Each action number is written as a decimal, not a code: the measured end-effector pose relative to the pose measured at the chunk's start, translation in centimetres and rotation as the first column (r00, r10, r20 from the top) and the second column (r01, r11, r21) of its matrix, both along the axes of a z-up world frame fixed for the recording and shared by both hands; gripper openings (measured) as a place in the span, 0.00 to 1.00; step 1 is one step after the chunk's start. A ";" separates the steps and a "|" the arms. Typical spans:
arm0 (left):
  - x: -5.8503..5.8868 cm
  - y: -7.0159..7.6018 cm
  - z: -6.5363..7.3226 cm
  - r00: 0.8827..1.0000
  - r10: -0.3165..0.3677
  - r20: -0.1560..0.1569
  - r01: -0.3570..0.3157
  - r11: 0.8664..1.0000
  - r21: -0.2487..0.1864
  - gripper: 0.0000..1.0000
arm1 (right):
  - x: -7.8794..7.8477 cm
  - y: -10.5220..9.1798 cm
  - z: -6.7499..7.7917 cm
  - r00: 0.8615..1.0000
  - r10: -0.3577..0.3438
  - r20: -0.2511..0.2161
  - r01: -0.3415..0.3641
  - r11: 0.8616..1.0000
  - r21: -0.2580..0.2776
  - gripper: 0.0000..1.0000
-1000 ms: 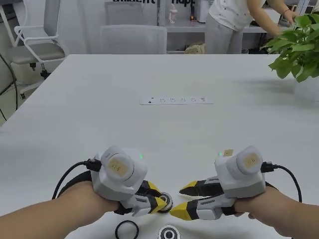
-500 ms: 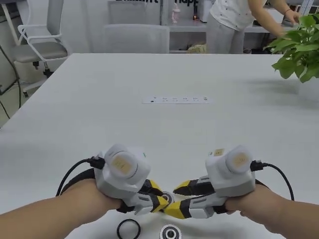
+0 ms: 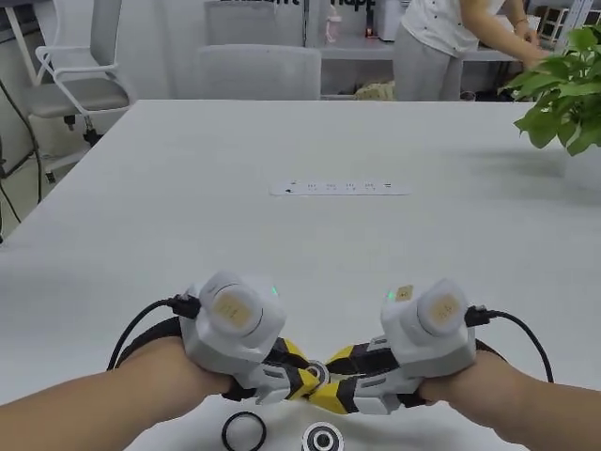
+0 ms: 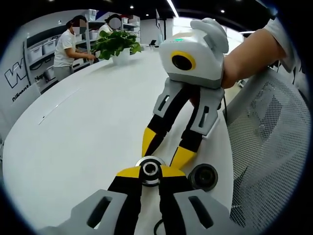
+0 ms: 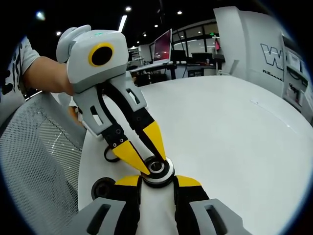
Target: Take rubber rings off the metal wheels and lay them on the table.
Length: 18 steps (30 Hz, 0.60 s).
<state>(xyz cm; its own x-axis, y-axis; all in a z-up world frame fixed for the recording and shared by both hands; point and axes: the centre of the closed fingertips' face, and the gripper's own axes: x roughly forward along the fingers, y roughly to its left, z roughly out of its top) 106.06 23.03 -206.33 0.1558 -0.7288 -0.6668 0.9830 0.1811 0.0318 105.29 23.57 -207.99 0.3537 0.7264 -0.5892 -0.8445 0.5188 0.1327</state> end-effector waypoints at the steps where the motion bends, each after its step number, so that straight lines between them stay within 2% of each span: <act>1: 0.0 0.0 0.0 1.000 0.001 0.000 -0.001 1.000 0.000 0.07 | -0.1 0.0 0.0 1.000 0.000 0.001 0.000 1.000 -0.002 0.23; 18: 0.0 0.0 0.0 1.000 0.006 -0.002 -0.006 1.000 0.001 0.07 | -0.4 -0.7 0.1 1.000 0.007 0.002 -0.007 1.000 -0.006 0.15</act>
